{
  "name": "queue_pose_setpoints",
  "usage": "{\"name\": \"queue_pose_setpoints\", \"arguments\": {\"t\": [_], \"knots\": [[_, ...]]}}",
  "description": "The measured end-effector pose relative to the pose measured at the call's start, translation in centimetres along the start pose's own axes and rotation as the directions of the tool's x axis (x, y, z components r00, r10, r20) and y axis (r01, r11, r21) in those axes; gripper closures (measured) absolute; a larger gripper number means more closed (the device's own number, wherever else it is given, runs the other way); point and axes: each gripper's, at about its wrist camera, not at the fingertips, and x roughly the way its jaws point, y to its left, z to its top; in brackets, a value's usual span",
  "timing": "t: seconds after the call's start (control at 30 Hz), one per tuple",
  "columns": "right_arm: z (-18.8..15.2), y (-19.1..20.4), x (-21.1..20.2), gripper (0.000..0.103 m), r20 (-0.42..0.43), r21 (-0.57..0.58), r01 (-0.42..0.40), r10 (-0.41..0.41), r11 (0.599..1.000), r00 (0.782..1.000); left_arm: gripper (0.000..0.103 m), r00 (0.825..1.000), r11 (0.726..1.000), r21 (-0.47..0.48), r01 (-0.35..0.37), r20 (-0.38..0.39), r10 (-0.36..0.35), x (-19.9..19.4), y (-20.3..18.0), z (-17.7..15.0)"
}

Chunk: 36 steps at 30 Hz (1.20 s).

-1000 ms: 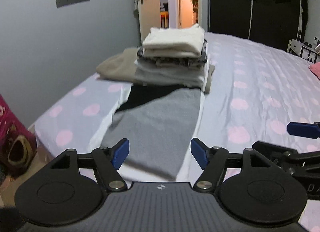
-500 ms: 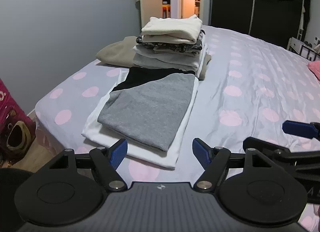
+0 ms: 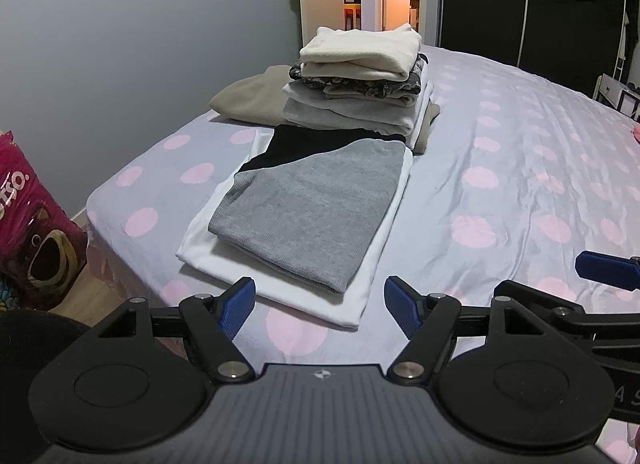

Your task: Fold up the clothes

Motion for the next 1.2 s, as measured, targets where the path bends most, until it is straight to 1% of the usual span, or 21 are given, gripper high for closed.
{"name": "queue_pose_setpoints", "arguments": {"t": [0.97,1.07,1.2], "knots": [[-0.14,-0.96,0.78,0.017,-0.028,0.037,-0.015,0.016,0.999,0.999,0.034,0.999,1.0,0.006,-0.014,-0.029,0.014,0.69,-0.59,0.1],[-0.28,-0.96,0.88,0.017,-0.032,0.04,-0.016,0.018,0.999,0.999,0.035,0.999,1.0,0.007,-0.015,-0.032,0.016,0.76,-0.62,0.03],[-0.21,-0.92,0.96,0.017,-0.034,0.039,-0.02,0.021,0.999,0.999,0.038,1.0,1.0,0.004,-0.007,-0.026,0.007,0.68,-0.47,-0.05]]}}
